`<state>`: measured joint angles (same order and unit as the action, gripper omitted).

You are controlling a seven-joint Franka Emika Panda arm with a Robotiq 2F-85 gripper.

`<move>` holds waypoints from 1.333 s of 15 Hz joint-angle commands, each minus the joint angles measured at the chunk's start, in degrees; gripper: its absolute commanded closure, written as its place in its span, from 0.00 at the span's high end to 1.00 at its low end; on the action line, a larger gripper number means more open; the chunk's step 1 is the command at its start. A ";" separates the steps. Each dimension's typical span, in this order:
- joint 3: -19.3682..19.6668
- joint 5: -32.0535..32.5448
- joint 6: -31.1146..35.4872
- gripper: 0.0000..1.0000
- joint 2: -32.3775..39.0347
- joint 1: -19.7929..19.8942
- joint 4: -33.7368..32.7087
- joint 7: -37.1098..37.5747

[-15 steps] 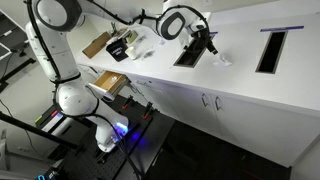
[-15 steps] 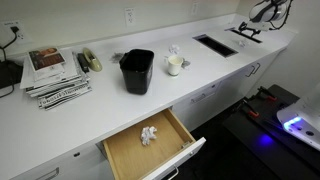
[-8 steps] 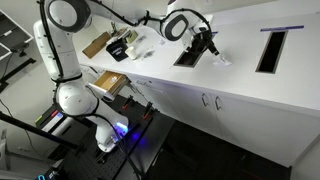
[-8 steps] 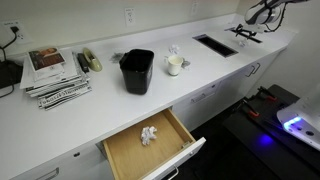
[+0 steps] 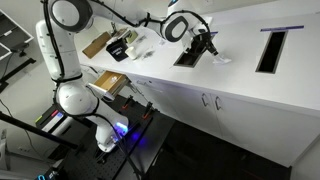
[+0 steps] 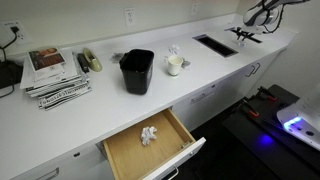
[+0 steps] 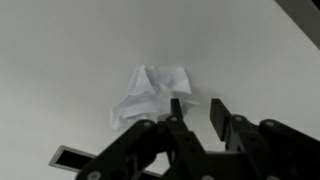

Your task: Pick up the piece of paper from the countertop and put it in the black container.

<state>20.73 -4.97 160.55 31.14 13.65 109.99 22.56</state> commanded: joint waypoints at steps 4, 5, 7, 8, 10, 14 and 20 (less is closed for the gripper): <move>1.69 -0.05 0.49 0.00 0.32 -1.82 -0.08 2.09; 1.84 0.12 0.53 0.00 0.22 -2.00 0.05 2.07; 2.06 0.41 0.65 0.00 -0.18 -2.38 0.50 1.84; 2.10 0.55 0.95 0.00 -0.88 -2.60 1.12 1.60; 2.93 1.19 2.05 0.00 -2.26 -3.63 2.42 1.79; 6.30 3.33 2.33 0.00 -10.83 -7.28 8.53 1.34; 7.14 14.21 -1.22 0.00 -29.06 -11.17 19.23 -3.90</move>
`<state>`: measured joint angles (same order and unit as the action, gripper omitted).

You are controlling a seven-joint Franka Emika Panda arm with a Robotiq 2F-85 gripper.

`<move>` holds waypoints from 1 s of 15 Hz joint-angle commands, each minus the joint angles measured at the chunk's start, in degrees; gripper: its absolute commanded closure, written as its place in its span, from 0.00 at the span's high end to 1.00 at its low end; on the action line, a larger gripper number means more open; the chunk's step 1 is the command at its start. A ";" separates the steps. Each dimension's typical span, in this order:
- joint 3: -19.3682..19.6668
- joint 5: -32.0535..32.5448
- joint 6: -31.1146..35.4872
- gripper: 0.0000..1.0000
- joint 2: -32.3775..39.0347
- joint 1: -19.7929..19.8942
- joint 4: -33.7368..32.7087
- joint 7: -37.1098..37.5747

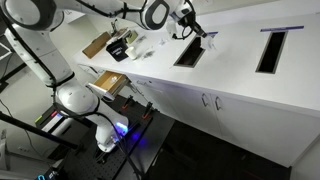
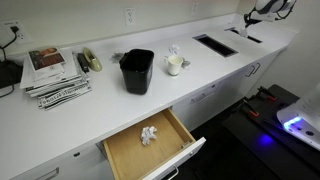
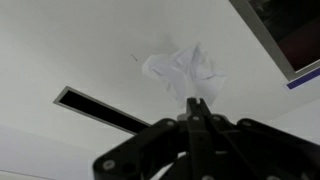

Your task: Pick up the piece of paper from the countertop and put it in the black container.

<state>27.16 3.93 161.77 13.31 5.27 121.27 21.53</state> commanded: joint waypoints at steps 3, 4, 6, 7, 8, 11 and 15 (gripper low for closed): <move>-1.14 12.70 -5.78 0.00 -21.05 -4.24 13.02 -5.29; -2.17 14.33 -6.97 0.00 -24.22 -4.78 14.70 -6.12; -9.82 14.46 -8.81 0.00 -30.06 -0.79 17.74 -9.31; -11.83 12.89 -9.51 0.00 -32.79 -1.28 19.21 -11.15; -14.32 10.83 -10.69 0.00 -35.35 -1.77 20.46 -13.19; -20.64 4.57 -13.90 0.00 -41.86 -5.37 23.32 -17.52; -28.05 -4.82 -12.26 0.00 -43.13 -14.19 23.80 -19.27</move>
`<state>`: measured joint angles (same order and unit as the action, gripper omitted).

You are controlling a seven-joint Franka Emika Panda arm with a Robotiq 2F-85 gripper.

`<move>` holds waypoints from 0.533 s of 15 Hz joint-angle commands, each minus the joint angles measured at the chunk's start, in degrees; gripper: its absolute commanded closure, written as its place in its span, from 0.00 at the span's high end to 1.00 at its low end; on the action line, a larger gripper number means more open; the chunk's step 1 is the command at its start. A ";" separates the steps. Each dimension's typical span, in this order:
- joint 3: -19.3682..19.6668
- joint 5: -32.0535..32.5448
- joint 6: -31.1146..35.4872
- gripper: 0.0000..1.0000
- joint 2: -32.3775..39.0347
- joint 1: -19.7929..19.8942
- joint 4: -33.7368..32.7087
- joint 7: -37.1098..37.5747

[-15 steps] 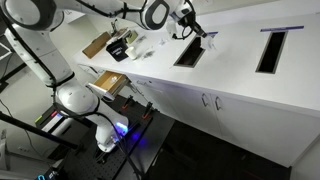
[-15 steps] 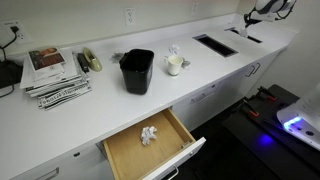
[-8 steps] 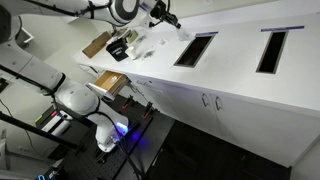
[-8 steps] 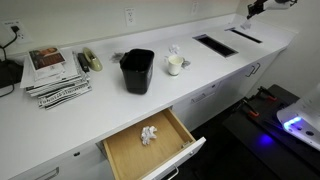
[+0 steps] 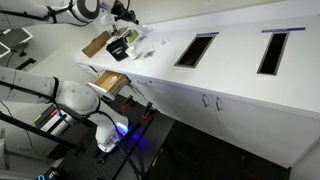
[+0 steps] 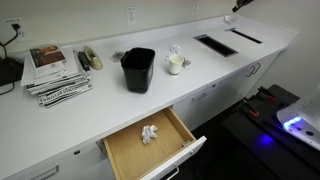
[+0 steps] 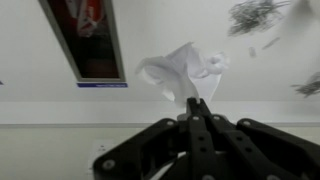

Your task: Pick up the piece of paper from the countertop and put it in the black container.

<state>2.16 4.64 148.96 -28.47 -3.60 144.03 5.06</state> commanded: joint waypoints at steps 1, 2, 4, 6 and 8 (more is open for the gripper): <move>-4.23 -7.64 1.42 0.00 -0.61 -7.79 0.63 -3.65; -5.41 -9.60 1.92 0.00 0.52 -10.27 -0.12 -4.31; -6.56 -13.67 3.51 0.00 2.92 -15.29 -1.29 -7.28; -7.17 -16.82 6.31 0.00 5.91 -19.54 -2.64 -11.25; -7.26 -19.41 10.03 0.00 9.91 -23.06 -4.56 -15.30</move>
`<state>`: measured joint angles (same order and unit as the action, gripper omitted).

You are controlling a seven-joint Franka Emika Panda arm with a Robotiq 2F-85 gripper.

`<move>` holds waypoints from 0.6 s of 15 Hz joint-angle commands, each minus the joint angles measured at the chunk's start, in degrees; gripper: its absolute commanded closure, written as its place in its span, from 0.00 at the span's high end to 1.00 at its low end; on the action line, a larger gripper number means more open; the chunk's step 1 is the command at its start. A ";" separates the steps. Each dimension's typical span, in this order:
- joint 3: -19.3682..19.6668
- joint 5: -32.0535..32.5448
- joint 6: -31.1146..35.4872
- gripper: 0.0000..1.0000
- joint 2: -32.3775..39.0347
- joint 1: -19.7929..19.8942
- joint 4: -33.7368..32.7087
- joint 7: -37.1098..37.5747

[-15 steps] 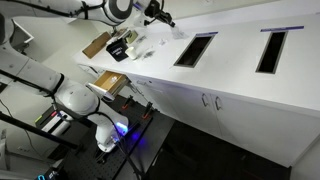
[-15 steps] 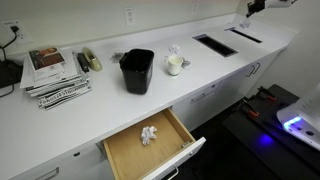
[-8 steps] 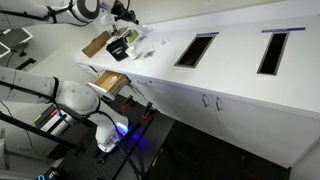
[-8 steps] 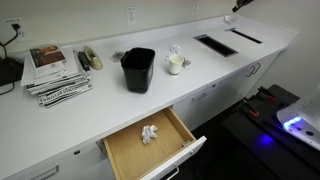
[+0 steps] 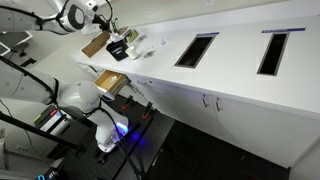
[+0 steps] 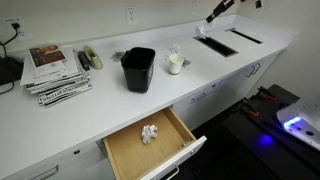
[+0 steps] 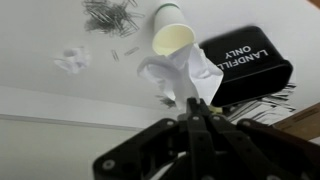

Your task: Pick up the piece of paper from the countertop and put it in the black container.

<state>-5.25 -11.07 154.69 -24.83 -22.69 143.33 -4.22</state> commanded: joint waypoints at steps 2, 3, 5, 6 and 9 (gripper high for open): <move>-0.83 -4.00 8.78 0.00 10.73 -5.63 -5.80 -8.83; -1.43 -3.40 10.98 0.00 13.19 -6.00 -6.92 -9.81; -1.90 -1.49 14.76 0.00 18.36 -7.18 -9.78 -11.15; -2.73 -0.50 16.15 0.00 21.11 -7.10 -11.63 -11.72; -3.90 3.21 18.69 0.00 28.26 -7.09 -17.22 -11.42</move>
<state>-8.48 -10.66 170.96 -3.81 -29.63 132.68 -14.62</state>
